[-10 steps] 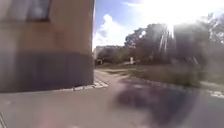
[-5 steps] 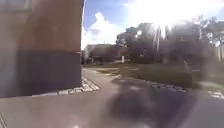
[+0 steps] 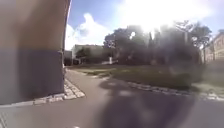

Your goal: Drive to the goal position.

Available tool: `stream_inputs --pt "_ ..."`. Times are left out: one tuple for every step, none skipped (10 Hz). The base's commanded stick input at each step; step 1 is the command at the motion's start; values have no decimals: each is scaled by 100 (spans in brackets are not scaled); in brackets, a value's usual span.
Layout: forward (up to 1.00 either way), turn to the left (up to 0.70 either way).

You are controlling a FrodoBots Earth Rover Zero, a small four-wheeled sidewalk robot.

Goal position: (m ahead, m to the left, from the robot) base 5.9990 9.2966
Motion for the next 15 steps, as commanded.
stream_inputs --pt "70 0" --pt "70 0" --pt "70 0" --pt "70 0" --pt "70 0" --pt "70 0" --pt "70 0" --pt "70 -20" --pt "70 -35" --pt "70 -25" --pt "70 0" --pt "70 0" --pt "70 0" --pt "70 0" --pt "70 0"
